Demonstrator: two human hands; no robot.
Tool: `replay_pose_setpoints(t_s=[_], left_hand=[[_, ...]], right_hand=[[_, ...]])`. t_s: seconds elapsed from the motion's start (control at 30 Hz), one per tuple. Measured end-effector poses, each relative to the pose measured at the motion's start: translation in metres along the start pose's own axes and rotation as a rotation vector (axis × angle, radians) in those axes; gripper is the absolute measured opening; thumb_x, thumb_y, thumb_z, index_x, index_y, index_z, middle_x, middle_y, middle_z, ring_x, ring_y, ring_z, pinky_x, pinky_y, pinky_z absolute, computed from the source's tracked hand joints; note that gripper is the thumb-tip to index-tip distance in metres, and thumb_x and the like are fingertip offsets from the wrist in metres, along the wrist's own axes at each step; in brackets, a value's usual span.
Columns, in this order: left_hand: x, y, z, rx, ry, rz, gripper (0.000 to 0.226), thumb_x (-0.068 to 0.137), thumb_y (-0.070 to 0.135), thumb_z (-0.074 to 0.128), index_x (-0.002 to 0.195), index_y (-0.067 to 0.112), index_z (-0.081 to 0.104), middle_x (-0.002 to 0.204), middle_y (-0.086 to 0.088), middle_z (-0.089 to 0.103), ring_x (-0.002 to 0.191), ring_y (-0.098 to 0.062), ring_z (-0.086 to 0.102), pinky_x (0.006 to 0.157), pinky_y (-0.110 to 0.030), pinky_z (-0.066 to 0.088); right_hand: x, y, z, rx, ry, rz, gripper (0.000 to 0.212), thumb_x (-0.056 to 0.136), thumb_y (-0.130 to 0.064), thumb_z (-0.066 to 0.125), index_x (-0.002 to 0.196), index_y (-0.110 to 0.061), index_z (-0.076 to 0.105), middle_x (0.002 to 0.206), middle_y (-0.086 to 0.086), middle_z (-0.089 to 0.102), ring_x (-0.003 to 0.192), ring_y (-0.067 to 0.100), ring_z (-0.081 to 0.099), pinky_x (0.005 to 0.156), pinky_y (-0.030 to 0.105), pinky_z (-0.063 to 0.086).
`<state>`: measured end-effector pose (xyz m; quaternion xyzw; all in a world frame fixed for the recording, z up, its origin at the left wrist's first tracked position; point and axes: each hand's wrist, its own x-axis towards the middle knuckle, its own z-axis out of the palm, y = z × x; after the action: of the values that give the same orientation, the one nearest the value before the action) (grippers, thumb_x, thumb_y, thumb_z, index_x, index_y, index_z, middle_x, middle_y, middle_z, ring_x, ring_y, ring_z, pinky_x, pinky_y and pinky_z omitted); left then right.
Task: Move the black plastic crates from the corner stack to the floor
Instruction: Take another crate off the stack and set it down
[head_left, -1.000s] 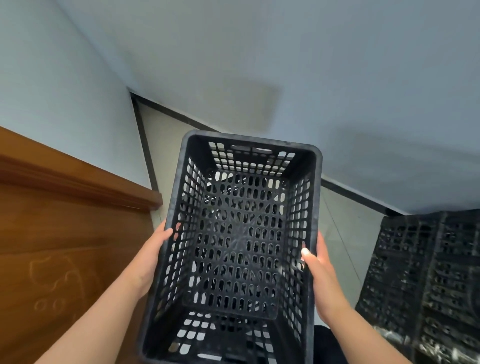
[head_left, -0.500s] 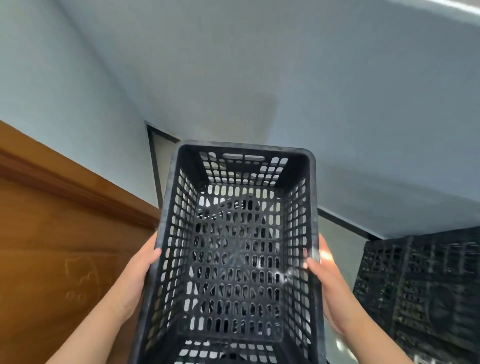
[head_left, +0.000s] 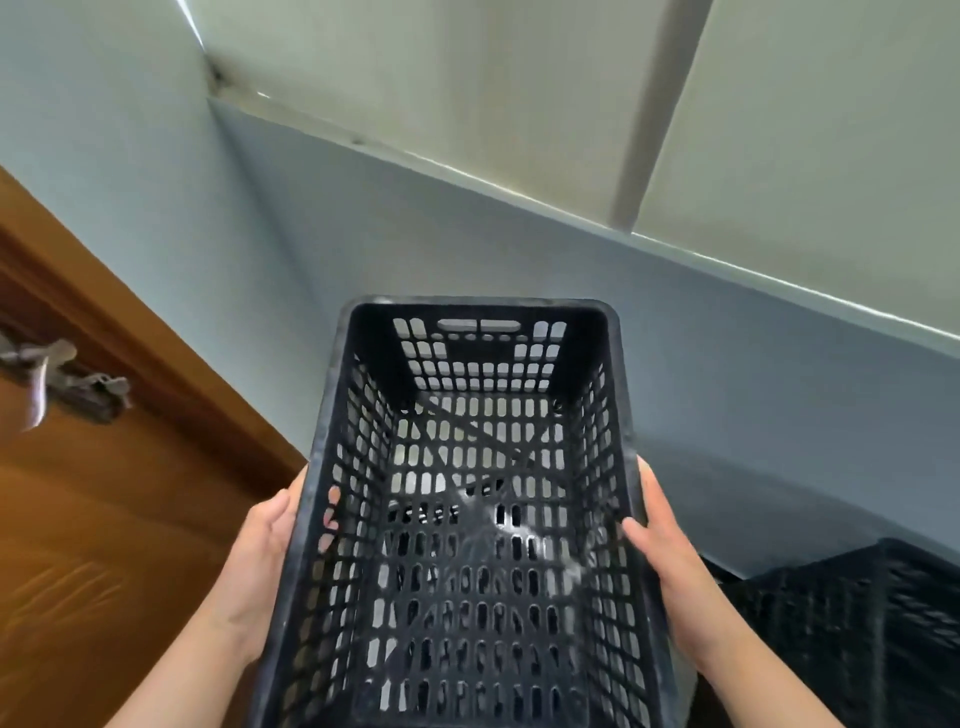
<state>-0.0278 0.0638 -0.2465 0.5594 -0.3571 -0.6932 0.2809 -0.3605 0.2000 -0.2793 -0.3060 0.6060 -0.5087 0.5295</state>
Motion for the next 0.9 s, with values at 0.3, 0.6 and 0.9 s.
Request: replay_pose_setpoints(t_s=[0.3, 0.6, 0.9], left_hand=[[-0.072, 0.073, 0.015, 0.052, 0.037, 0.223, 0.074, 0.065, 0.086, 0.049, 0.122, 0.040, 0.061, 0.132, 0.009, 0.066, 0.124, -0.016, 0.057, 0.105, -0.038, 0.039], [-0.128, 0.138, 0.051, -0.014, 0.024, 0.345, 0.056, 0.093, 0.068, 0.025, 0.122, 0.037, 0.062, 0.114, 0.008, 0.075, 0.100, -0.009, 0.069, 0.114, -0.043, 0.033], [-0.171, 0.154, 0.093, -0.050, 0.067, 0.406, 0.048, 0.101, 0.055, 0.023, 0.111, 0.029, 0.062, 0.082, 0.000, 0.078, 0.093, -0.020, 0.075, 0.115, -0.050, 0.025]], right_hand=[[-0.024, -0.101, 0.008, 0.087, -0.077, -0.263, 0.049, 0.107, -0.027, 0.036, 0.156, -0.034, 0.040, 0.144, -0.034, 0.060, 0.134, -0.014, 0.052, 0.110, 0.018, 0.044], [-0.043, -0.192, -0.003, 0.103, -0.201, -0.340, 0.048, 0.113, -0.023, 0.025, 0.153, -0.027, 0.052, 0.149, -0.003, 0.064, 0.139, 0.017, 0.058, 0.114, 0.045, 0.043], [-0.056, -0.232, -0.036, 0.194, -0.230, -0.338, 0.047, 0.113, -0.031, 0.027, 0.150, -0.027, 0.057, 0.146, -0.002, 0.067, 0.138, 0.020, 0.060, 0.117, 0.049, 0.042]])
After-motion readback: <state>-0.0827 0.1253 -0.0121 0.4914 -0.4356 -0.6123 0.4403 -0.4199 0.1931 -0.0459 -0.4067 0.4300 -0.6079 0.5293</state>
